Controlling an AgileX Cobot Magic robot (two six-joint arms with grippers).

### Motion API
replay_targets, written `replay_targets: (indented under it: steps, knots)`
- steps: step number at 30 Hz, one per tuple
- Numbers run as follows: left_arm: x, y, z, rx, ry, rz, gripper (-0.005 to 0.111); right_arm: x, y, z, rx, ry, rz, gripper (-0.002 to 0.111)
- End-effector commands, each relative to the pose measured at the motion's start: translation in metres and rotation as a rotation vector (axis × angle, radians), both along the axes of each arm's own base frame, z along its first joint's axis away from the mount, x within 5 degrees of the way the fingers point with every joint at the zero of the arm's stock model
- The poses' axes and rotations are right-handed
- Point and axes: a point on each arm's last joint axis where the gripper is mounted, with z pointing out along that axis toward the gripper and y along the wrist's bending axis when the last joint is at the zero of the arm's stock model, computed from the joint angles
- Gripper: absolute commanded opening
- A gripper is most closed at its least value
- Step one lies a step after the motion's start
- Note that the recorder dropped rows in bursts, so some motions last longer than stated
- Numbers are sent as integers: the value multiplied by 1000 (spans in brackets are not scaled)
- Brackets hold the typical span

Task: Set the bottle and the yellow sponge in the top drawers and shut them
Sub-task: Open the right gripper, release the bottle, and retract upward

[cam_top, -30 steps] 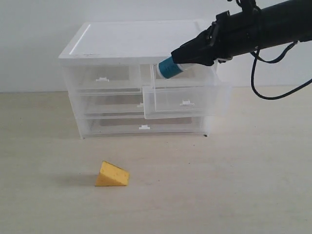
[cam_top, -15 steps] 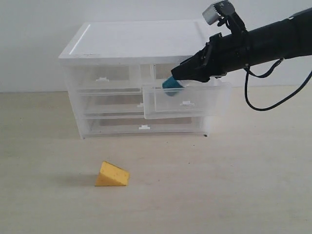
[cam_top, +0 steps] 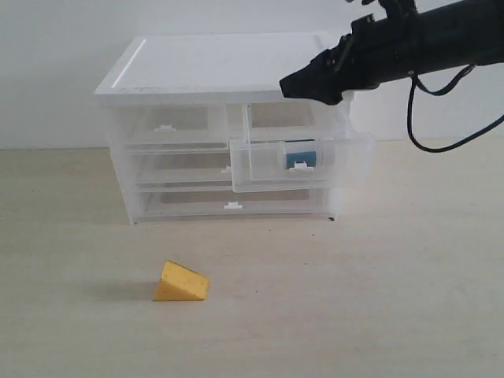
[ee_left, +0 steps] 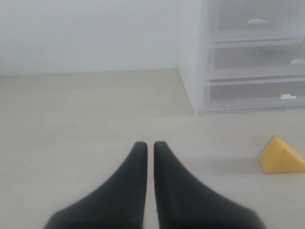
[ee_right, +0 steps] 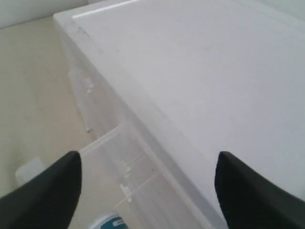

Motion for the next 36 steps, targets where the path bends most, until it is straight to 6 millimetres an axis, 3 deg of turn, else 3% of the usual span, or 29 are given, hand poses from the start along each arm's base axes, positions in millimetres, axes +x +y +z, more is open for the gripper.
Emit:
replay_targets:
  steps: [1, 12, 17, 21, 25, 36]
  knots:
    - [0, 0, -1, -13, -3, 3, 4, -3, -7, 16, 16, 10, -87, 54]
    - [0, 0, -1, -13, -3, 3, 4, -21, -32, 37, -134, 120, -346, 0]
    - [0, 0, -1, -13, -3, 3, 4, -29, -38, 51, -2, 237, -493, 0]
    - [0, 0, -1, -13, -3, 3, 4, -34, -38, 56, 196, 437, -611, 0]
    - [0, 0, -1, -13, -3, 3, 4, -43, -32, 54, 259, 615, -604, 0]
    - [0, 0, -1, -13, -3, 3, 4, -83, -24, 37, -93, 827, -242, 0]
